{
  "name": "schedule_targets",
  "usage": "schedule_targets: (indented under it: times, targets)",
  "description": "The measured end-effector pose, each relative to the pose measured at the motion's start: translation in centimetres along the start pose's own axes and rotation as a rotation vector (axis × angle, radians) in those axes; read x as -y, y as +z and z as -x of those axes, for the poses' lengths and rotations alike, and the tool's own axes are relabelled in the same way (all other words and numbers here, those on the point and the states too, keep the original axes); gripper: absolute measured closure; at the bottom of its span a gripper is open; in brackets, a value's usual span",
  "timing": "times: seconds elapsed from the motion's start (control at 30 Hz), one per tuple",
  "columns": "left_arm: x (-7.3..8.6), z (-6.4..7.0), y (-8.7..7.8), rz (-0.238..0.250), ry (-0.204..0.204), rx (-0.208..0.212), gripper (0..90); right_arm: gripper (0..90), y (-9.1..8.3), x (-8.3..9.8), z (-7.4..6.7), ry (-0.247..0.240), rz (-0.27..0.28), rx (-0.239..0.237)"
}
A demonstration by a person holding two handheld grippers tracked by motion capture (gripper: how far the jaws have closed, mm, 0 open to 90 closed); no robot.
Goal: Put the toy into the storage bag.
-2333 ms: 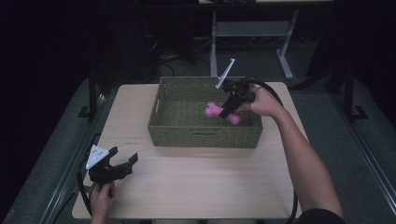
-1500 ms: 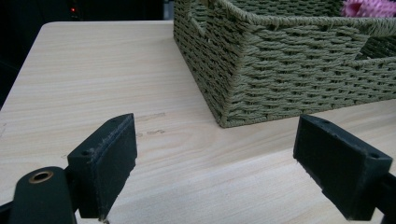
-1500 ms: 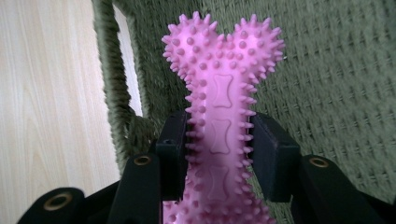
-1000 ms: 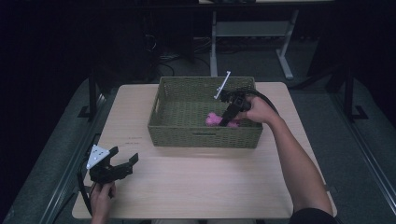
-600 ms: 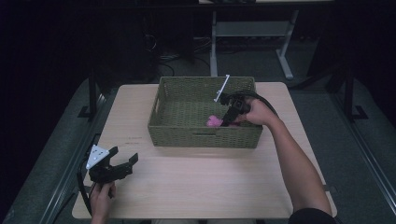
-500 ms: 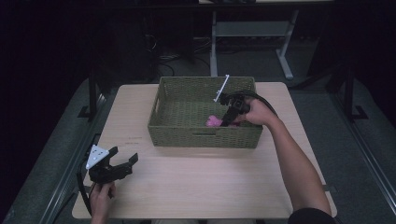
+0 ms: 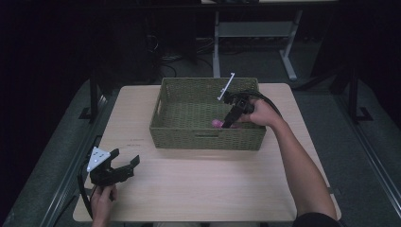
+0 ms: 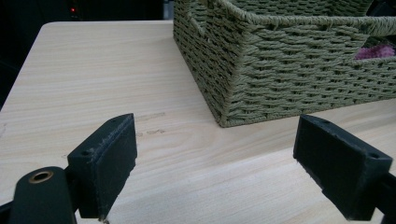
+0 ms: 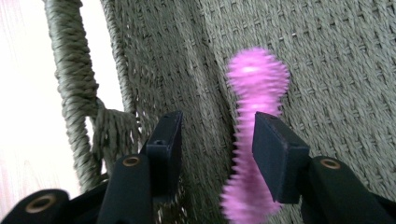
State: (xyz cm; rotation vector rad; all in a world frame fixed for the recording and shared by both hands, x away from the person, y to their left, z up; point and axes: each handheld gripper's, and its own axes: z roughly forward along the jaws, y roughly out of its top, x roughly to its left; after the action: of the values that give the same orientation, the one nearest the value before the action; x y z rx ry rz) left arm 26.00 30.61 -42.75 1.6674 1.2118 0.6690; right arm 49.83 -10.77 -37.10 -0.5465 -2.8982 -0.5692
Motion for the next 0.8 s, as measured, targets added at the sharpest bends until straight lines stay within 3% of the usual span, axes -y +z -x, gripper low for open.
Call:
schedule_targets:
  times: [0.4,0.8]
  targets:
    - [0.0,0.0,0.0,-0.001,0.003,-0.001,13.0,48.8,-2.6,0.6,-1.1,0.001,0.055,0.029]
    - [0.0,0.2,0.1,-0.006,0.01,0.002,13.0,42.0,-5.6,1.2,-3.6,-0.028,0.125,0.059]
